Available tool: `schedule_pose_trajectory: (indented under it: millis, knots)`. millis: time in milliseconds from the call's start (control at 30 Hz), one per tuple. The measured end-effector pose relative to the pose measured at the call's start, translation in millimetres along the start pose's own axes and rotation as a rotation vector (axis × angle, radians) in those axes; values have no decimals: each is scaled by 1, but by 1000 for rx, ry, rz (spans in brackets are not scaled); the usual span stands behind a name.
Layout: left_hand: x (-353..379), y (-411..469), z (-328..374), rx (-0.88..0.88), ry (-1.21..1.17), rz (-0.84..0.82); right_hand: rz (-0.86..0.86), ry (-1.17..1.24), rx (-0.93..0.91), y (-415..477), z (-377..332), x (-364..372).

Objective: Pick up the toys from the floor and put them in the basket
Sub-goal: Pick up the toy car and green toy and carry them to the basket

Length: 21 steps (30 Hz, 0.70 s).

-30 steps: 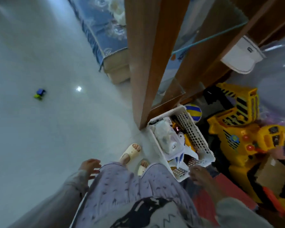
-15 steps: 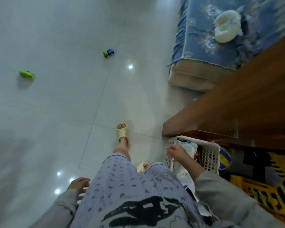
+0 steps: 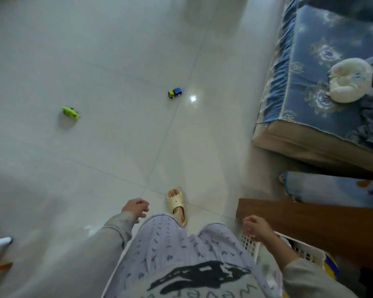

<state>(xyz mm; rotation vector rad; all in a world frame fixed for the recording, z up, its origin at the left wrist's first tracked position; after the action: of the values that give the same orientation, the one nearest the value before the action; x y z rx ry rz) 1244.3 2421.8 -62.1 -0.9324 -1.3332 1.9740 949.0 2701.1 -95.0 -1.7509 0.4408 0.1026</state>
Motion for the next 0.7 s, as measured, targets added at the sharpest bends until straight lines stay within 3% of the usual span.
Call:
schedule_pose_trajectory:
  millis: [133,267,467,700]
  knots:
    - [-33,6,104,131,-74,-35,-12,-16,72,11,-27,0]
    - [-50,17,164,172,-138,-48,-9,-6,73,20,-66,-7]
    - [-60,57,189,67,-129,-54,12,85,48,56,-160,-37]
    - [-88,92,182,-161,-139,64,-46,-68,-81,112,-336,-91]
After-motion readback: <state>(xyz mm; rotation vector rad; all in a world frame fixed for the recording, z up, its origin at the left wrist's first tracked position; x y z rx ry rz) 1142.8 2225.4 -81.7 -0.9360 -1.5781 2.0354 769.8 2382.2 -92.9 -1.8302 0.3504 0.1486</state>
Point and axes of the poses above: each hand's wrist, its own y-axis towards the middle knuckle, its own x-axis out of the palm, z = x × y, the point moved 7 cm from there along y, towards the middle knuckle, and after that the axes turned 4 degrees about -z, right-handed, at the moved point
